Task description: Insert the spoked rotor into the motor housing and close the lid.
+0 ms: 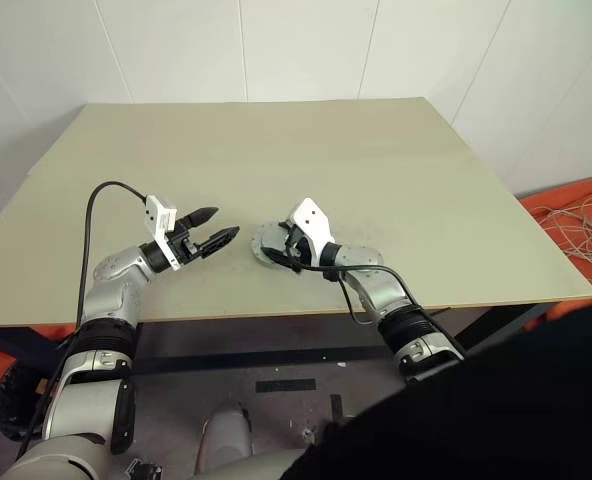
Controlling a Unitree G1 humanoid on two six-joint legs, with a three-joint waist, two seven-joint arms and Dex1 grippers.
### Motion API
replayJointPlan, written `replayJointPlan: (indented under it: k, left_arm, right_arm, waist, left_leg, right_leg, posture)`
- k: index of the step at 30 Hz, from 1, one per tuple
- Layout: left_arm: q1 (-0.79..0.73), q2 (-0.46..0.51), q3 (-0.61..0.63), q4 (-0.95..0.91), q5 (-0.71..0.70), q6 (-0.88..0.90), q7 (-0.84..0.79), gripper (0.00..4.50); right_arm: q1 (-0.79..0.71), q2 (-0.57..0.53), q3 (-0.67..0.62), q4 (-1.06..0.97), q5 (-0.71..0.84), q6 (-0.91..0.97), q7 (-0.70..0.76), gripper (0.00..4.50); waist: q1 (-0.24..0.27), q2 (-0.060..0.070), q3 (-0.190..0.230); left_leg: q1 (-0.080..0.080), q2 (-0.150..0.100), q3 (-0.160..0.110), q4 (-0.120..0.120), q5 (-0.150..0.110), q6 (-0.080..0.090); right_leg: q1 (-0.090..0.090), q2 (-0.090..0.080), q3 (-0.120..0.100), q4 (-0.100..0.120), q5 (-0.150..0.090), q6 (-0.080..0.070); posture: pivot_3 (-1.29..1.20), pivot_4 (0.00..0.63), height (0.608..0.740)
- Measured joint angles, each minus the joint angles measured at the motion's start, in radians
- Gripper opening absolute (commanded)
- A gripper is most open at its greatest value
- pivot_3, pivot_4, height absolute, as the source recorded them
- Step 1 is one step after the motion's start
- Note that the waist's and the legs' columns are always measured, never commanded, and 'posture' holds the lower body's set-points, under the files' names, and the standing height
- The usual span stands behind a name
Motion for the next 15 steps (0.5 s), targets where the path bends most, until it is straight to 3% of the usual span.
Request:
replayJointPlan:
  k: [15]
  left_arm:
    - [0.036,-0.012,0.0,-0.038,0.0,0.002,0.012,4.5]
  right_arm:
    - [-0.06,0.011,0.017,0.047,-0.028,0.057,-0.052,3.11]
  waist:
    - [-0.001,0.0,0.0]
  left_leg:
    - [0.004,0.0,-0.001,0.0,0.0,0.0]
  right_leg:
    - [0.002,0.0,0.0,0.002,-0.003,0.006]
  posture:
    - [0.0,0.0,0.74]
